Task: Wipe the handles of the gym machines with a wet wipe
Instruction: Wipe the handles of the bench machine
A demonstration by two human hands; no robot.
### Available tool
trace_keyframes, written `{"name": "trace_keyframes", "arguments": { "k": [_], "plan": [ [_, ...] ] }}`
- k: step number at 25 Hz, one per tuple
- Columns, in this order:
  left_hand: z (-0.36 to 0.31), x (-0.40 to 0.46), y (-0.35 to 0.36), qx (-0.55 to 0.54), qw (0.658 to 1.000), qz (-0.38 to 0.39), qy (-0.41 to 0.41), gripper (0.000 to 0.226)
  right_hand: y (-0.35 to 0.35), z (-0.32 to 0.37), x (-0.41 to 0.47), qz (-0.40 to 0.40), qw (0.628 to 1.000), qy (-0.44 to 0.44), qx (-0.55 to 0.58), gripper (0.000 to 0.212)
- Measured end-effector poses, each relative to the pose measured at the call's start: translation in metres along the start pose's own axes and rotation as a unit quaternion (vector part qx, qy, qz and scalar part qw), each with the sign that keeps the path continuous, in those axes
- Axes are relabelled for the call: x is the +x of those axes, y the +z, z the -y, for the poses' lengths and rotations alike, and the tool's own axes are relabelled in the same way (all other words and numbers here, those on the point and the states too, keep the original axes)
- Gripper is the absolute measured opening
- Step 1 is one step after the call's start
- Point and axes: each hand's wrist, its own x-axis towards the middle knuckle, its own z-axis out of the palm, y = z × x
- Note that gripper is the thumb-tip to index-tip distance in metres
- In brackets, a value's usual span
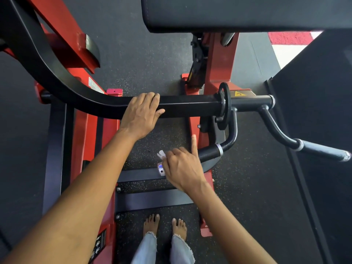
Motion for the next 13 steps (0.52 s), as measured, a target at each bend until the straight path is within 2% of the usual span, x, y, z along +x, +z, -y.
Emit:
{"name": "trace_keyframes", "arguments": {
  "k": [4, 8, 10, 12, 13],
  "plan": [
    [0.001, -0.001, 0.000, -0.001, 1.000, 0.001, -0.002, 0.052, -0.014, -0.048, -0.004, -0.061, 0.995, 0.074, -0.036, 0.047],
    [0.000, -0.001, 0.000, -0.003, 1.000, 0.000, -0.002, 0.051, -0.014, -0.073, -0.020, -0.132, 0.982, 0.110, -0.073, 0.028],
    [0.000, -0.001, 0.000, -0.007, 1.000, 0.002, -0.003, 0.051, -0.007, -0.069, -0.033, -0.161, 0.981, 0.106, -0.039, 0.016],
    [0.000, -0.001, 0.000, -0.012, 1.000, 0.002, -0.003, 0.052, -0.001, -0.060, -0.044, -0.200, 0.971, 0.128, 0.030, 0.027],
    [0.000, -0.001, -0.001, -0.015, 1.000, 0.001, -0.002, 0.052, 0.001, -0.057, -0.047, -0.227, 0.957, 0.165, 0.075, 0.026]
  ]
}}
